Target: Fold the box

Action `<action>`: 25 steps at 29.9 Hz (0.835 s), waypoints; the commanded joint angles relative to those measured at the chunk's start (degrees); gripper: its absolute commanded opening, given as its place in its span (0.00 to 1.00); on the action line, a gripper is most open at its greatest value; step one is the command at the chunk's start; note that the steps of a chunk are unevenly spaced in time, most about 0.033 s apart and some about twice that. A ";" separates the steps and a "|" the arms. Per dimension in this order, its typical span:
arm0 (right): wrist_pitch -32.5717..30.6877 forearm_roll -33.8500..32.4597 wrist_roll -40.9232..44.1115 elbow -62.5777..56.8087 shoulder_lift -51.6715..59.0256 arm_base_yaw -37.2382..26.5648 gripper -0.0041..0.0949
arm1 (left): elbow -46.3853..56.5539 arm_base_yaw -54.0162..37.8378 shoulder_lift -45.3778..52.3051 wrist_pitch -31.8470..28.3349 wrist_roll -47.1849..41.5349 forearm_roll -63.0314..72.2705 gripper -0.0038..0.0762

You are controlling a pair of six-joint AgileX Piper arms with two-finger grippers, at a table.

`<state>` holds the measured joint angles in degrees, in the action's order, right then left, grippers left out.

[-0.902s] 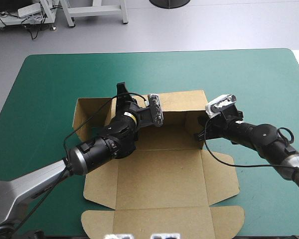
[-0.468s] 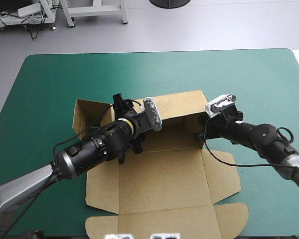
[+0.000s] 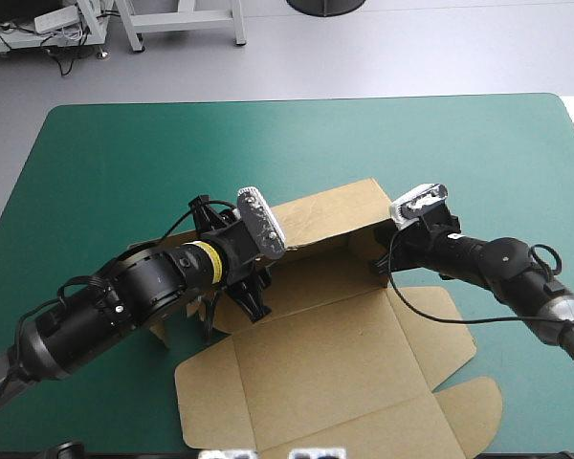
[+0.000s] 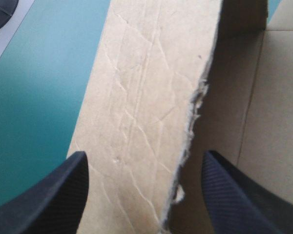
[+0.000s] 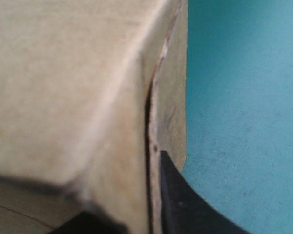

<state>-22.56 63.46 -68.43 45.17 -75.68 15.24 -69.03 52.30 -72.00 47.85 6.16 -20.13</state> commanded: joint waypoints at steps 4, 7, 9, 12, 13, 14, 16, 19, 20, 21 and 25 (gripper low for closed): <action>-4.38 0.87 0.68 0.95 0.53 0.41 0.02 | -1.44 0.38 4.67 -1.88 3.24 5.70 0.35; -4.04 0.73 0.68 0.95 0.53 0.41 0.02 | -1.44 0.38 5.29 -1.63 2.55 4.40 0.03; -4.04 0.64 0.87 1.05 0.53 0.41 0.02 | -1.44 0.27 5.41 -1.05 2.28 3.76 0.04; -5.02 -2.88 3.75 1.68 0.77 0.41 0.02 | -1.44 0.27 5.90 -0.84 0.66 2.36 0.04; -5.15 -5.50 5.64 1.90 1.04 0.41 0.02 | -1.44 0.27 6.14 -0.84 -0.09 2.00 0.04; -5.50 -8.54 8.33 2.54 1.34 0.41 0.02 | -1.44 0.27 6.44 -0.84 -1.12 1.18 0.04; -6.56 -14.38 14.76 3.93 2.22 0.41 0.02 | -1.44 0.16 7.21 -0.42 -4.19 -0.46 0.04; -10.26 -24.41 24.43 7.31 3.35 0.41 0.02 | -1.44 0.16 8.43 3.14 -10.19 -4.81 0.04; -12.51 -27.92 27.75 8.78 3.61 0.41 0.02 | -1.44 0.16 9.11 5.07 -12.57 -6.61 0.04; -14.99 -31.67 31.22 10.33 3.85 0.41 0.02 | -1.44 0.16 9.71 7.15 -15.11 -8.23 0.04; -25.72 -44.04 42.74 16.54 3.85 0.41 0.02 | -1.44 0.16 12.48 13.05 -23.54 -14.05 0.05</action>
<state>-38.52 26.92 -33.01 56.63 -73.82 15.28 -68.97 52.30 -62.42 59.07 -10.67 -28.16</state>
